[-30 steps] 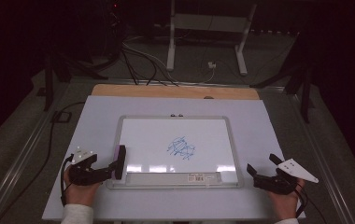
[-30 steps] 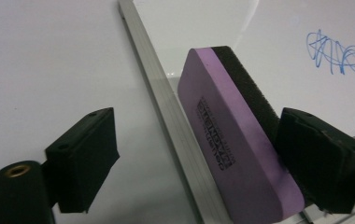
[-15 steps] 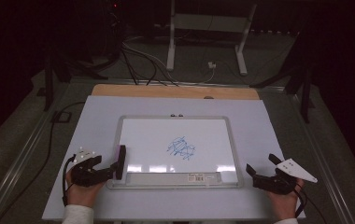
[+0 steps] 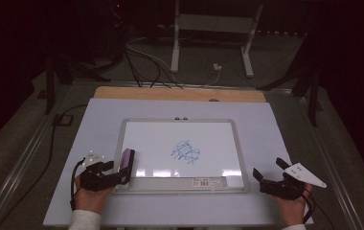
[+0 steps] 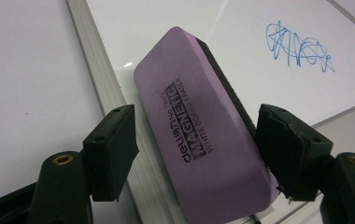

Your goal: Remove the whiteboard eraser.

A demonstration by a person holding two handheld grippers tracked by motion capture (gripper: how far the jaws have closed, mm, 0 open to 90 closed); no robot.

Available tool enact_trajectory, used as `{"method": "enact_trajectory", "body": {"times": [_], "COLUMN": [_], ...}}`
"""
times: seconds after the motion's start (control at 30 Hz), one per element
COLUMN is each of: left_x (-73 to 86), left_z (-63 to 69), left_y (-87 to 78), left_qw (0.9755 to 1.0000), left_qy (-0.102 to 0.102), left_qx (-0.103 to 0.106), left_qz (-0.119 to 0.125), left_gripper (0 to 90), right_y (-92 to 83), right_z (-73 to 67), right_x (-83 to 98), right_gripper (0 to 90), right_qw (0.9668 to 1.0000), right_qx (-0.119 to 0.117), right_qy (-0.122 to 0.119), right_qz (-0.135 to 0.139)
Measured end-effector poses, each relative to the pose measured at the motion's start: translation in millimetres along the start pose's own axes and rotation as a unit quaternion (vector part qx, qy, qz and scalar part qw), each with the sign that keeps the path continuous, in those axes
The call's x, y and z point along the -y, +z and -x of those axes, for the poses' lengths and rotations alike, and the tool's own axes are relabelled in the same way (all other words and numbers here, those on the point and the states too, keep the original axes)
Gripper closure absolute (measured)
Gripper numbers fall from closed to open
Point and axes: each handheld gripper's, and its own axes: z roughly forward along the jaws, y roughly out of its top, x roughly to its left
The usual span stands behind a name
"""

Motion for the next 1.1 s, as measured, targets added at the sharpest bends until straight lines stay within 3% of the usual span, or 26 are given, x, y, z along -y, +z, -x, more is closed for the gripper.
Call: {"method": "enact_trajectory", "body": {"times": [0.2, 0.33, 0.63, 1.1], "left_x": [1.1, 3.7, 3.8, -5.9], "left_z": [2.7, 4.9, 6.1, 5.8], "left_y": [4.7, 10.2, 11.3, 1.9], "left_qw": [0.9999, 0.9996, 0.9991, 0.9997], "left_qy": [-0.003, 0.005, 0.018, 0.023], "left_qx": [0.012, -0.007, -0.01, -0.01], "left_qz": [-0.006, -0.025, -0.037, -0.006], "left_gripper": [32.9, 38.3, 41.5, 41.7], "right_y": [0.0, -0.2, -0.4, -1.9], "right_z": [-0.1, 0.1, 0.2, 0.6], "right_x": [0.0, -0.2, -0.3, -0.5], "right_gripper": [0.2, 0.2, 0.2, 0.2], "right_qw": [1.0, 1.0, 1.0, 1.0], "right_qx": [-0.001, -0.001, -0.001, -0.002], "right_qy": [0.0, -0.001, -0.002, 0.002], "right_qz": [0.0, 0.001, 0.002, 0.005]}}
